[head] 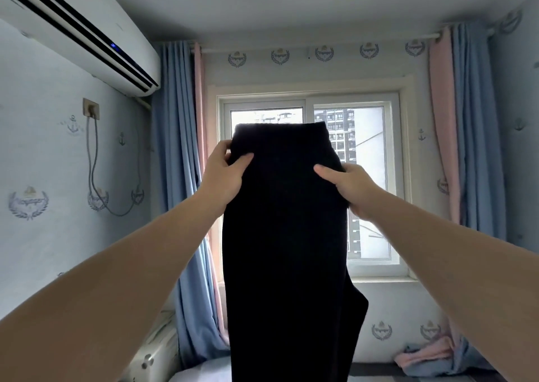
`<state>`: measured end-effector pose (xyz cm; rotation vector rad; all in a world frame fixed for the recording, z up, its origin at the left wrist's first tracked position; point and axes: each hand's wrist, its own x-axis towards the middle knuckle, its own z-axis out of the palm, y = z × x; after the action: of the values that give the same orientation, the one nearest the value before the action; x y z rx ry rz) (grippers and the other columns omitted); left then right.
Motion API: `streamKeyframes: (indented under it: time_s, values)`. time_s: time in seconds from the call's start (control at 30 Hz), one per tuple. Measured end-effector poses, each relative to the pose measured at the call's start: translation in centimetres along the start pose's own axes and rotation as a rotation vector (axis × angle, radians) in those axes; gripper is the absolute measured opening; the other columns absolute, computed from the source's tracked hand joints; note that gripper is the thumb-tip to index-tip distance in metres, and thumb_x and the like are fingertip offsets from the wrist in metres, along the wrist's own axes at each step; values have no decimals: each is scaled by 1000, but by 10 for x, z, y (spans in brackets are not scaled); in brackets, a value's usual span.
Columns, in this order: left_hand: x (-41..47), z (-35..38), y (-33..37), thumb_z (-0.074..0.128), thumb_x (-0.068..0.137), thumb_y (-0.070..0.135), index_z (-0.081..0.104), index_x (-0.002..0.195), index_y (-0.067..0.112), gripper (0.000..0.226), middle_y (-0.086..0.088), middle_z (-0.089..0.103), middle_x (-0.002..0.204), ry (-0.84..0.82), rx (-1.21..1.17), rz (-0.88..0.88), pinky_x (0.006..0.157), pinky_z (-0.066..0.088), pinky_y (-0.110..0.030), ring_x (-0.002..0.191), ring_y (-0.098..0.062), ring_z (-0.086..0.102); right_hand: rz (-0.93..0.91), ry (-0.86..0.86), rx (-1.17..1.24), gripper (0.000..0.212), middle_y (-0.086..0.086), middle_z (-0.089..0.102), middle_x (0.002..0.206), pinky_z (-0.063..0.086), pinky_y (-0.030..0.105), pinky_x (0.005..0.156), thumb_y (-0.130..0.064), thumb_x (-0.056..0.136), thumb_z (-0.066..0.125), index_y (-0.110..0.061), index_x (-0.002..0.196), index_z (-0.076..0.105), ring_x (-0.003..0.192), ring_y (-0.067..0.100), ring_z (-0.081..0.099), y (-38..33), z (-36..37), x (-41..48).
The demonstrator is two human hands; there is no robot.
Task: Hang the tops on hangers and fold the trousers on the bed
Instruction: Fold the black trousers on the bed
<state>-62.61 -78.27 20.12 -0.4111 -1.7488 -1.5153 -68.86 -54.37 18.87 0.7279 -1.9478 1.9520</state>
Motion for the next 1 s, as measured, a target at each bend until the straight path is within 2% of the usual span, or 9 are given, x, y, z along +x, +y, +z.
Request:
streamKeyframes:
  time_s: [0.1,0.33,0.6,0.83,1.0]
  values:
    - [-33,-5,31,63,99,24,56,125,23,27,1,71,109,-17,33,16,82,60,-33,96,-19,72,-33,-20,-19,23,6,78,102,60,43,90,-28,89,75,-15,108,71,92,25,76,-23,-12,-40]
    - [-105,-1,92,65,98,28,57,125,23,29,1,72,108,-16,51,5,84,60,-34,96,-18,73,-51,-39,-41,28,4,78,102,60,42,90,-31,89,76,-14,111,72,92,22,76,-61,-41,-121]
    - [-151,9,146,68,95,32,61,124,23,31,1,72,109,0,42,-54,91,59,-44,98,-20,73,-37,-40,-27,21,2,78,99,61,37,84,-33,90,74,-17,103,74,92,20,76,-102,-64,-184]
    - [-180,3,147,69,95,32,61,126,24,33,5,70,111,-7,32,-117,85,61,-36,97,-15,73,-6,-36,-39,21,0,79,96,61,35,80,-36,90,73,-17,99,74,87,17,76,-100,-62,-207]
    - [-199,-10,107,71,94,33,64,121,26,29,6,73,109,5,43,-204,86,60,-36,95,-14,74,63,-45,-51,26,1,79,96,61,37,81,-36,90,74,-15,105,74,88,19,76,-61,-46,-216]
